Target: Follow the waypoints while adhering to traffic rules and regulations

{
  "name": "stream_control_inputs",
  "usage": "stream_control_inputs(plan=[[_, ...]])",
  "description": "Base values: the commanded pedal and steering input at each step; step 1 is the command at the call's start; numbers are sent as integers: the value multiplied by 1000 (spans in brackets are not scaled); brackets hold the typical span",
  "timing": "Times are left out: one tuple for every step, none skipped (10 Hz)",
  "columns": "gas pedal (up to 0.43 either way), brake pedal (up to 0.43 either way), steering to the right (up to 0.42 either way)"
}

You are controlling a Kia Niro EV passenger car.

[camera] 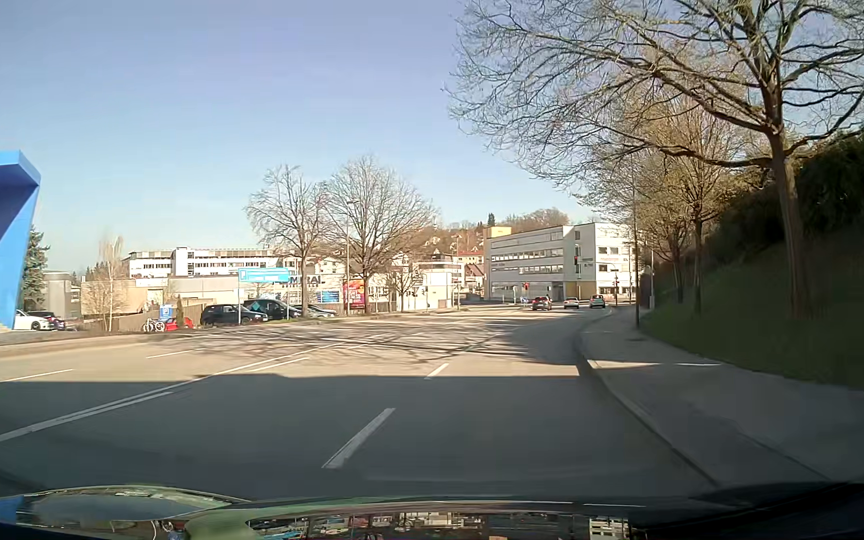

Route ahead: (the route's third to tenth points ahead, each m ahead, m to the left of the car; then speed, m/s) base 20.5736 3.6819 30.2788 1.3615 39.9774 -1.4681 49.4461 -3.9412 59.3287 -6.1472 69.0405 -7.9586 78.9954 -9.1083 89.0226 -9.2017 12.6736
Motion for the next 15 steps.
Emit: stream_control_inputs(plan=[[0, 0, 54], [0, 0, 50], [0, 0, 49], [0, 0, 48], [0, 0, 45], [0, 0, 45], [0, 6, 44], [0, 24, 42], [0, 67, 40], [0, 98, 40], [0, 122, 40], [0, 152, 41], [0, 165, 41], [0, 177, 41], [0, 201, 41]])
